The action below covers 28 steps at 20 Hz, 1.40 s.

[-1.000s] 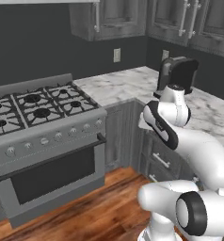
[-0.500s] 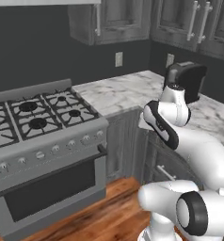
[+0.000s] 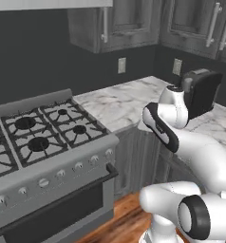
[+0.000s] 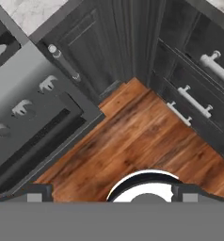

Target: Take the fork and place it on the left side of the plate. Then take the spoon and place it on the right side of the plate. Make sure they're directly next to the plate.

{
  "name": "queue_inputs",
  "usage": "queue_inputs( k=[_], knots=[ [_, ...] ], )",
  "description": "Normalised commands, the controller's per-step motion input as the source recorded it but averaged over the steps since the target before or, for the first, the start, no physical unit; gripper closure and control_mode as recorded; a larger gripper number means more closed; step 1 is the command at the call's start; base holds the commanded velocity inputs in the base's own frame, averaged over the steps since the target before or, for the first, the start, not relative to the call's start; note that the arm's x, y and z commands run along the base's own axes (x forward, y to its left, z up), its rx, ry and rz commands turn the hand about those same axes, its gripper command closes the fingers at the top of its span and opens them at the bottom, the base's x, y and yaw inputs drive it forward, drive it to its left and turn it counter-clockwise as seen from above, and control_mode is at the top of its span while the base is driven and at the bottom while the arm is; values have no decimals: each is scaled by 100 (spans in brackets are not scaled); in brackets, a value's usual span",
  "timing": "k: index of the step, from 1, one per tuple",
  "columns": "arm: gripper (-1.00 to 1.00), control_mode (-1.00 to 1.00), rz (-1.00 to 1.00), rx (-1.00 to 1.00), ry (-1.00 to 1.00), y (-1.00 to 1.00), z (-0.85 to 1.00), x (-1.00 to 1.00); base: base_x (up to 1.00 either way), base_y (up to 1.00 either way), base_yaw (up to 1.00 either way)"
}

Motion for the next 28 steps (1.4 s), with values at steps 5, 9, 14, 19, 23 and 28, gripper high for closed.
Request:
queue_inputs(
  k=[5,9,14,19,23,28],
  knots=[
    [-100,100,0,0,0,0,0,0,59,21,-41],
    [-100,100,0,0,0,0,0,0,13,37,-51],
    [-100,100,0,0,0,0,0,0,41,14,-64],
    [-100,100,0,0,0,0,0,0,42,23,-58],
    [-100,100,0,0,0,0,0,0,24,44,-57],
    [-100,100,0,0,0,0,0,0,16,36,-38]
  ],
)
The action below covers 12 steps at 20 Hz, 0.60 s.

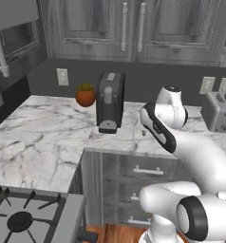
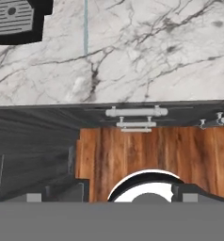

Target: Take the fork and place it on the left side of the plate. Then take the spoon and place it on the right side of the plate. Make sure they're directly next to the plate.

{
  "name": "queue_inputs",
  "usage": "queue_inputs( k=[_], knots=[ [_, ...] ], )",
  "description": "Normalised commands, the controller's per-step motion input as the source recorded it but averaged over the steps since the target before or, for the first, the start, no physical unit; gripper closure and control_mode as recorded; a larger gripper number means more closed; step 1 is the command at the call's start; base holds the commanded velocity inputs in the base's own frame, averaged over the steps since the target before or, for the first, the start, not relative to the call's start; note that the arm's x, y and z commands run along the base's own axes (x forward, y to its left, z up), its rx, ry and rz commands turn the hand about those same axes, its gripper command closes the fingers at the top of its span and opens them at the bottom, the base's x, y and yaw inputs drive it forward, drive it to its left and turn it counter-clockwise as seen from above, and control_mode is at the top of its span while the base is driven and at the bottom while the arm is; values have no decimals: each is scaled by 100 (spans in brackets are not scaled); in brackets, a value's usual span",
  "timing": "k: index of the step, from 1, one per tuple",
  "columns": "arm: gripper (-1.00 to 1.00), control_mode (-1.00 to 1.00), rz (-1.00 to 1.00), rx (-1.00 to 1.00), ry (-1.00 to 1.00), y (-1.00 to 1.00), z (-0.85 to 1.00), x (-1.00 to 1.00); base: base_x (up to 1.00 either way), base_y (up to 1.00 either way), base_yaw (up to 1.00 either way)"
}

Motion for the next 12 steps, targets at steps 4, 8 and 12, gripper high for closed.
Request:
queue_inputs(
  k=[4,8,12],
  knots=[
    [-100,100,0,0,0,0,0,0,31,18,-17],
    [-100,100,0,0,0,0,0,0,60,20,0],
    [-100,100,0,0,0,0,0,0,63,8,0]
  ],
)
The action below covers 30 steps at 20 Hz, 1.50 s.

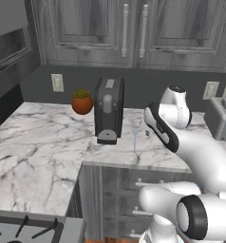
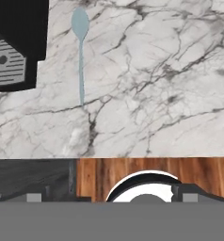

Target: Take the fork and place it on the left side of the plate. Then take the spoon and place it on the right side of the plate. Make sure they're directly next to the plate.

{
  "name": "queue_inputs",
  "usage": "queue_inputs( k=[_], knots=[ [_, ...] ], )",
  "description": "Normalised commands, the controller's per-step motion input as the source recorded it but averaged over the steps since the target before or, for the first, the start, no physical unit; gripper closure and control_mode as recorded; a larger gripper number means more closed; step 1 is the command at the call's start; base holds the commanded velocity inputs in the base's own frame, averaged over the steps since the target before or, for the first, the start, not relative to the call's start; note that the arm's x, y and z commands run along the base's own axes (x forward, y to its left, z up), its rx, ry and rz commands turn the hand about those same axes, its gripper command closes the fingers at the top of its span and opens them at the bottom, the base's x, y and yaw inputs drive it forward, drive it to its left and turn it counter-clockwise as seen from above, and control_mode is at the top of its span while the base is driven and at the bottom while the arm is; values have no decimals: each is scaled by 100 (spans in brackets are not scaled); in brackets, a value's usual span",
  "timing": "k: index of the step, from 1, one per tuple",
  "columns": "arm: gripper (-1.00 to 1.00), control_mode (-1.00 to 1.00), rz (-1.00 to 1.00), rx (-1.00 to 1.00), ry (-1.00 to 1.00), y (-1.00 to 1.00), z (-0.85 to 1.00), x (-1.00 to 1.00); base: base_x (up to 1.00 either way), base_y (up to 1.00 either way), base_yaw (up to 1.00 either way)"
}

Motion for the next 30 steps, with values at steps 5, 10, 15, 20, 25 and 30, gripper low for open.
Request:
queue_inputs(
  k=[5,10,15,20,25,30],
  knots=[
    [-100,100,0,0,0,0,0,0,22,7,0],
    [-100,100,0,0,0,0,0,0,0,2,0],
    [-100,100,0,0,0,0,0,0,0,0,0],
    [-100,100,0,0,0,0,0,0,0,0,0],
    [-100,100,0,0,0,0,0,0,0,0,0],
    [-100,-100,0,0,0,0,0,0,0,0,0]
  ],
)
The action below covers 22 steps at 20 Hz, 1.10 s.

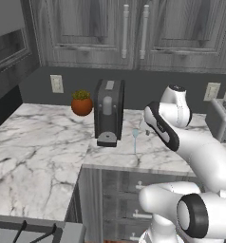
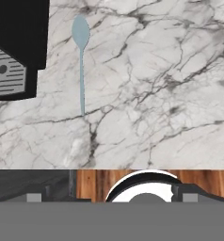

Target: Take the fork and place it on the left side of the plate. Then take the spoon and place it on the right side of the plate. Make sure they're directly next to the plate.

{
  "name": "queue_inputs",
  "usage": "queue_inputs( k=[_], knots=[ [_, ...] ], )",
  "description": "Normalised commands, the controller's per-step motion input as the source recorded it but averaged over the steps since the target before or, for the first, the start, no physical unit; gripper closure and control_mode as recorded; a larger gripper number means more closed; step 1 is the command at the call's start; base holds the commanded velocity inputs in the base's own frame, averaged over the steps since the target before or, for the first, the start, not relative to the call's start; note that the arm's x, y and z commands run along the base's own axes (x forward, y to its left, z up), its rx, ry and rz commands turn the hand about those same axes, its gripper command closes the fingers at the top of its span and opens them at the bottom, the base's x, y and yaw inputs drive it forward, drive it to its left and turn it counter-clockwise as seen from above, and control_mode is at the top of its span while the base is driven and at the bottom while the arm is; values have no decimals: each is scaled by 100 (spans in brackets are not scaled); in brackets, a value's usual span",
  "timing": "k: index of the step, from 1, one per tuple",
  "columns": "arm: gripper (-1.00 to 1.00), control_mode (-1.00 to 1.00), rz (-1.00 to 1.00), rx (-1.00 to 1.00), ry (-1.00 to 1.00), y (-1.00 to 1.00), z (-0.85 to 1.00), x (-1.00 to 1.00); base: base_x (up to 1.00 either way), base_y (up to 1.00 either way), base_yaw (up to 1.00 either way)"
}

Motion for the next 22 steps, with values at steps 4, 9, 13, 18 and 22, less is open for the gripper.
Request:
queue_inputs(
  k=[4,9,13,18,22],
  knots=[
    [-100,-100,0,0,0,0,0,0,0,0,0],
    [-100,-100,0,0,0,0,0,0,0,0,0],
    [-100,-100,0,-1,0,0,-6,5,0,0,0],
    [-100,-100,0,-4,0,13,-29,74,0,0,0],
    [-100,-100,0,-7,0,33,-40,55,0,0,0]
  ],
)
